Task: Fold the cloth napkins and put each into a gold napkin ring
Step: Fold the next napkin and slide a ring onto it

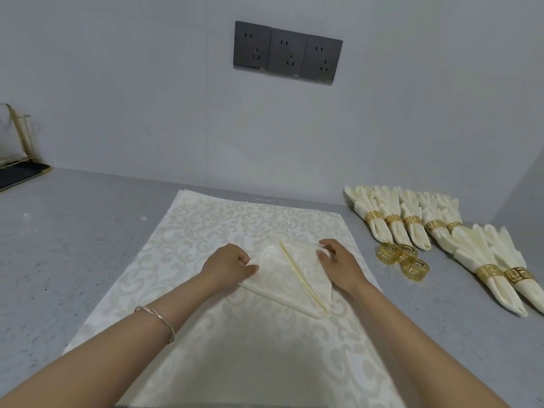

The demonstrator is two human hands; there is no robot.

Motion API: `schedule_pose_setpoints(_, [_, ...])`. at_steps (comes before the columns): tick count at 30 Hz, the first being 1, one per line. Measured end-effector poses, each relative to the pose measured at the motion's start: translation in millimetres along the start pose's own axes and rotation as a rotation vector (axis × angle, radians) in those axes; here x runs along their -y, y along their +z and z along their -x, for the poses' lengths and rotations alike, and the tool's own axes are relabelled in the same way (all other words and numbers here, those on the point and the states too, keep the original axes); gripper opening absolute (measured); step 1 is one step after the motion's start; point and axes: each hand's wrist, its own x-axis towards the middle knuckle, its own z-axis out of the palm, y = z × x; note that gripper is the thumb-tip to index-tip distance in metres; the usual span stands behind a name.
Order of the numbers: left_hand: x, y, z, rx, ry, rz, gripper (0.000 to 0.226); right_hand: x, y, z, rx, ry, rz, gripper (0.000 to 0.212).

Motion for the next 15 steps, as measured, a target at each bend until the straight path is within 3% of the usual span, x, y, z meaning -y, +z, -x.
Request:
schedule_pose_setpoints(5, [0, 10, -11, -0.082, -0.033, -0.039, 0.029, -4, -12, 31, -0.042, -0.038, -0.046, 0.021])
schedule_pose_setpoints(11, [-15, 21, -20, -0.033, 0.054, 0.004, 0.022, 0, -21, 82, 0.057, -0.011, -0.272, 0.022])
schedule_pose_setpoints(15, [-20, 28, -17, -0.078, 0.056, -0.044, 0.015, 5, -14, 77, -0.026, 0.013, -0.226, 0.029])
